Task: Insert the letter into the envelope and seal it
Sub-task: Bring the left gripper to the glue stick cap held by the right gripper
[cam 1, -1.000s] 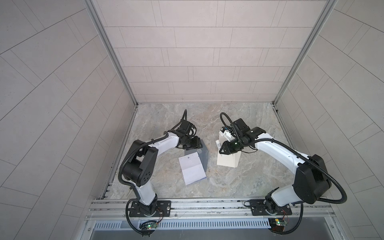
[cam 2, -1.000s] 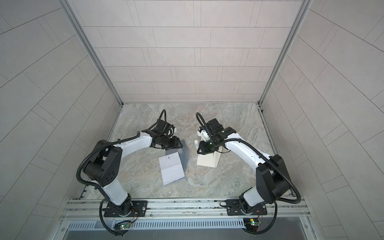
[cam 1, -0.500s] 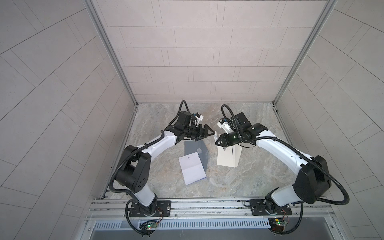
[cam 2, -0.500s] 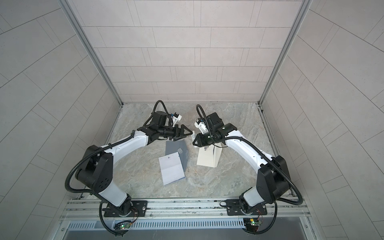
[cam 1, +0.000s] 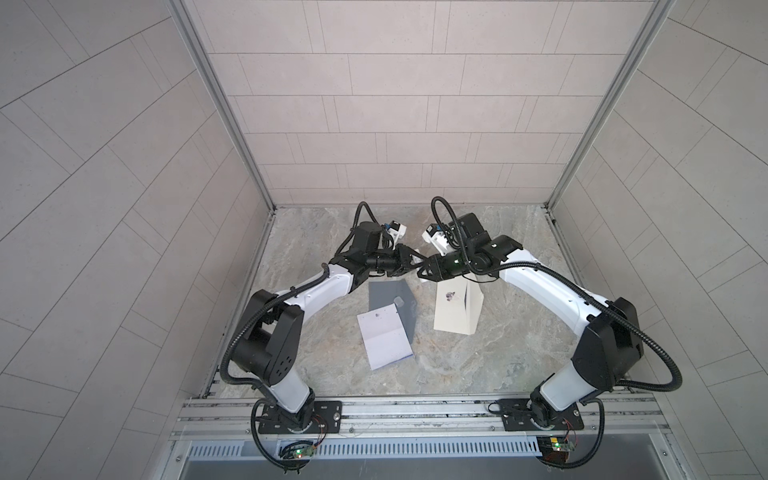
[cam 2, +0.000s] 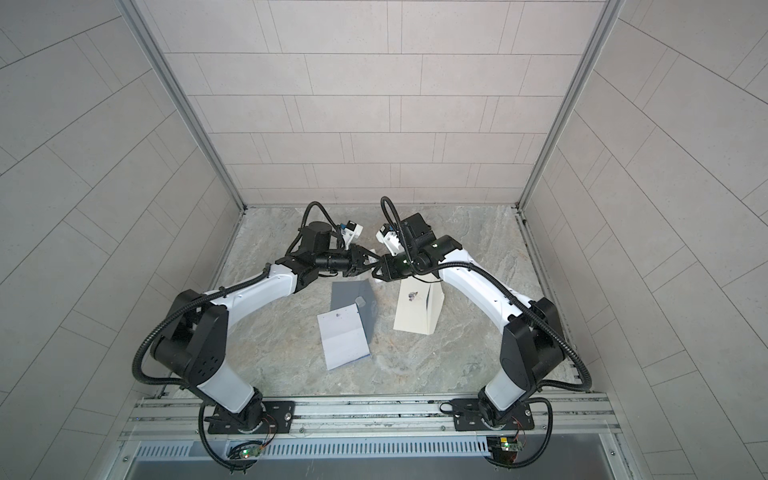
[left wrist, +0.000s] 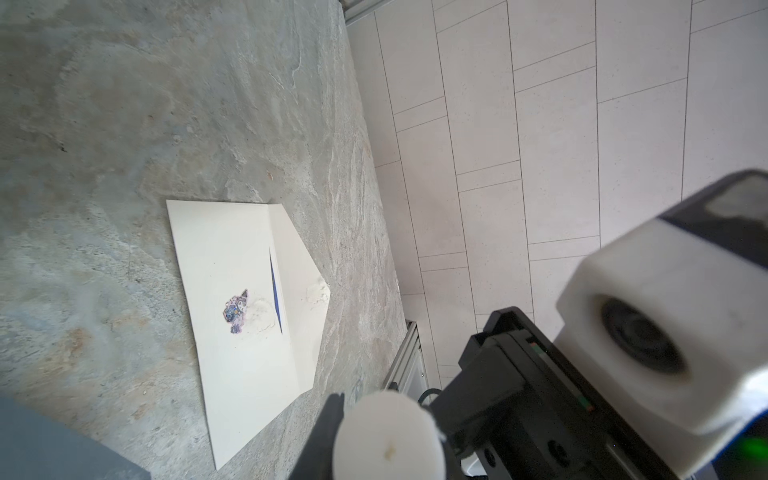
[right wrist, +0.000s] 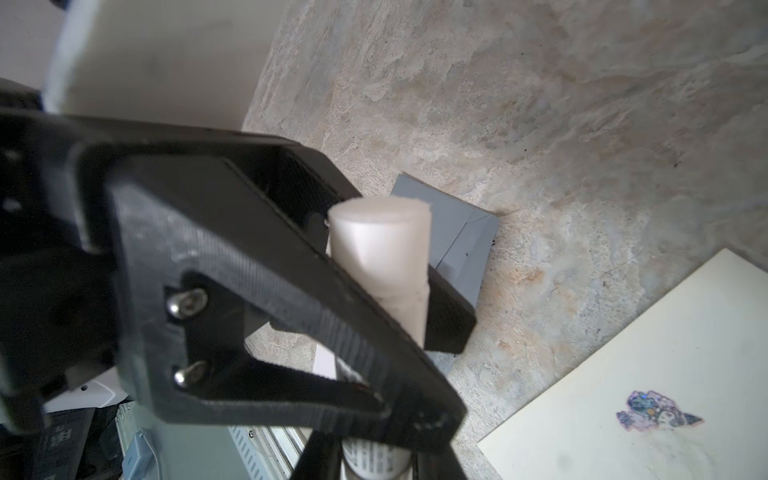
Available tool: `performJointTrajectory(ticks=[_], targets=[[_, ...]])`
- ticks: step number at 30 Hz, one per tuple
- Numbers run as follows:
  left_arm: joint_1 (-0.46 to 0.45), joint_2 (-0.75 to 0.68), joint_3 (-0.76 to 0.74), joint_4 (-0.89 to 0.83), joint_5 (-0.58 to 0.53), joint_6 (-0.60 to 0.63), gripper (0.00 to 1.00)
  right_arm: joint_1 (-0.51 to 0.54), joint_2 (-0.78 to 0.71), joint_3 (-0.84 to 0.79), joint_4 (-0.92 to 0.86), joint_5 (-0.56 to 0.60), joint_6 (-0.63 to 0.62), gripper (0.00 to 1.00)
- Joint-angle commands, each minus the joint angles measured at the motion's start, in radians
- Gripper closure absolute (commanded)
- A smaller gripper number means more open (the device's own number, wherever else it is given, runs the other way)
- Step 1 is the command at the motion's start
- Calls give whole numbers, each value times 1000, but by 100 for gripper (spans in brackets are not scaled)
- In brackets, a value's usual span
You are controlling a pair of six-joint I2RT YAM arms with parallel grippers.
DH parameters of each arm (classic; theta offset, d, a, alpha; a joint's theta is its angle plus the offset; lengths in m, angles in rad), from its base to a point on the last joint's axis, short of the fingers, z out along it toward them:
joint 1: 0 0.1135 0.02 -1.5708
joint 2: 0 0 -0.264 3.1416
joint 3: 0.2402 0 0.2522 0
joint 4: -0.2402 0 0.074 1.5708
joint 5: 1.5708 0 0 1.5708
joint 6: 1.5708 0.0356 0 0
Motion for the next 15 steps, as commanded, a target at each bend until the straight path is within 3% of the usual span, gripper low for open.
performJointTrajectory(ticks=[1,4,6,15], targets=[[4,-26,25,-42,-64,-52,91,2,-12,45,15,56,5,73],[14,-43,82,-171,-155,-80,100,1,-38,44,-18,101,-15,62],[15,-43,138,-269,-182,-75,100,3,-59,33,-18,123,-22,59],[14,2,302,-549,-192,-64,100,38,-51,53,-27,131,-55,59]])
